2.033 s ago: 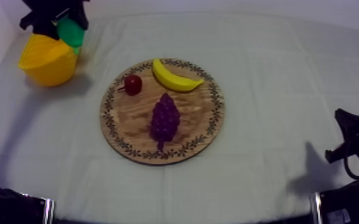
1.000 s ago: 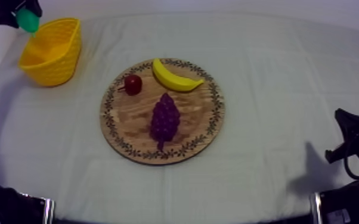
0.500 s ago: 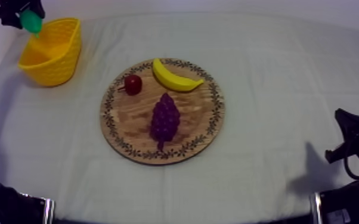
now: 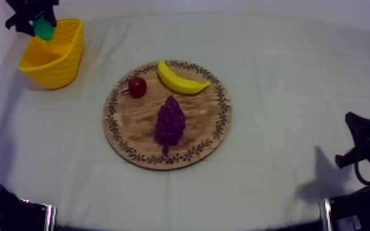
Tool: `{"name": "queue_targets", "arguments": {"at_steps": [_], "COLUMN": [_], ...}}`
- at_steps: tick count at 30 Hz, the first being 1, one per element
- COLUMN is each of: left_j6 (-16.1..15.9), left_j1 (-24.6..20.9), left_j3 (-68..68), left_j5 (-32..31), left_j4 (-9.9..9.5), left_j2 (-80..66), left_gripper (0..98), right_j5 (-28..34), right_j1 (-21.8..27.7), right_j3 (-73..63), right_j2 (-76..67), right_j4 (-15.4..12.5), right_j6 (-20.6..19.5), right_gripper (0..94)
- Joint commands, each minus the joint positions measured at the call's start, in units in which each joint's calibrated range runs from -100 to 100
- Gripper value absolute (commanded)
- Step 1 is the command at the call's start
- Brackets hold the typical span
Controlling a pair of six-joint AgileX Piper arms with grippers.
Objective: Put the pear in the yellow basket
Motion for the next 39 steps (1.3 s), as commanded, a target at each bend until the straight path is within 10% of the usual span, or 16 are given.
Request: {"name": "queue_targets", "arguments": {"at_steps": [1,16,24,39], "left_j6": [-0.02,0.30,-0.30,-1.36], "left_j1": [-0.03,-0.47,-2.26,-1.80], "left_j3": [-0.57,-4.74,-2.99,-2.24], "left_j5": [-0.07,-1.63,-3.08,-3.21], "left_j4": [0.01,0.58,3.64,3.15], "left_j2": [1.27,9.69,11.20,10.90], "left_gripper": [58.0,60.2,75.2,94.2], "right_j5": [0.02,0.02,0.02,0.02], "right_j1": [-0.01,-0.01,-0.01,-0.01], "right_j3": [-0.02,-0.02,-0.02,-0.02], "right_j2": [-0.03,-0.03,-0.03,-0.03], "right_j4": [0.01,0.01,0.01,0.01], "right_j6": [0.02,0.02,0.02,0.02], "right_gripper": [0.2,0.2,0.2,0.2]}}
